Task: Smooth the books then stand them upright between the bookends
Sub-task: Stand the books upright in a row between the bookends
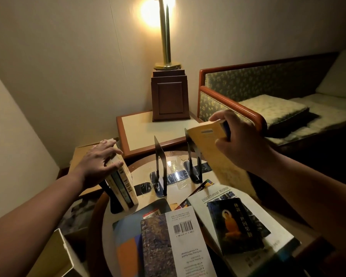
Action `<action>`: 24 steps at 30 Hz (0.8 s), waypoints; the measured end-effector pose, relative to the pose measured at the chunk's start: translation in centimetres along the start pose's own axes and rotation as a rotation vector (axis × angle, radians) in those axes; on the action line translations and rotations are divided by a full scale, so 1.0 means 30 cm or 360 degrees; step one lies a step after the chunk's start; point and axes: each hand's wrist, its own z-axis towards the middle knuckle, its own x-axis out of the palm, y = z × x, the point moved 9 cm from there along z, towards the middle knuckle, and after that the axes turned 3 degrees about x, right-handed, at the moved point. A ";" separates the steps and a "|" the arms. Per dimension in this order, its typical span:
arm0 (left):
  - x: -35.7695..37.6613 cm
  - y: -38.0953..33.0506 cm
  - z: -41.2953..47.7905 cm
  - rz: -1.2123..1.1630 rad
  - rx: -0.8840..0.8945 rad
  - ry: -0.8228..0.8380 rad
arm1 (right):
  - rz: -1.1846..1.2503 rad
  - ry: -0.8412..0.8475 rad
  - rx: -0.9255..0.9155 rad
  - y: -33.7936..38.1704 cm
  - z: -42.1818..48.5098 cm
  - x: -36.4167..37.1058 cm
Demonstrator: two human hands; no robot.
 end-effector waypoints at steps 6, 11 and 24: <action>-0.010 -0.024 0.000 -0.0009 -0.0007 0.0013 | 0.0368 -0.0106 -0.0062 0.192 0.073 0.080; -0.014 -0.022 -0.011 -0.0081 -0.0044 0.0007 | 0.0642 -0.0224 -0.0007 0.278 0.091 0.218; -0.011 0.004 -0.022 -0.0133 -0.0188 -0.0048 | 0.0740 -0.0454 0.0105 0.229 0.173 0.681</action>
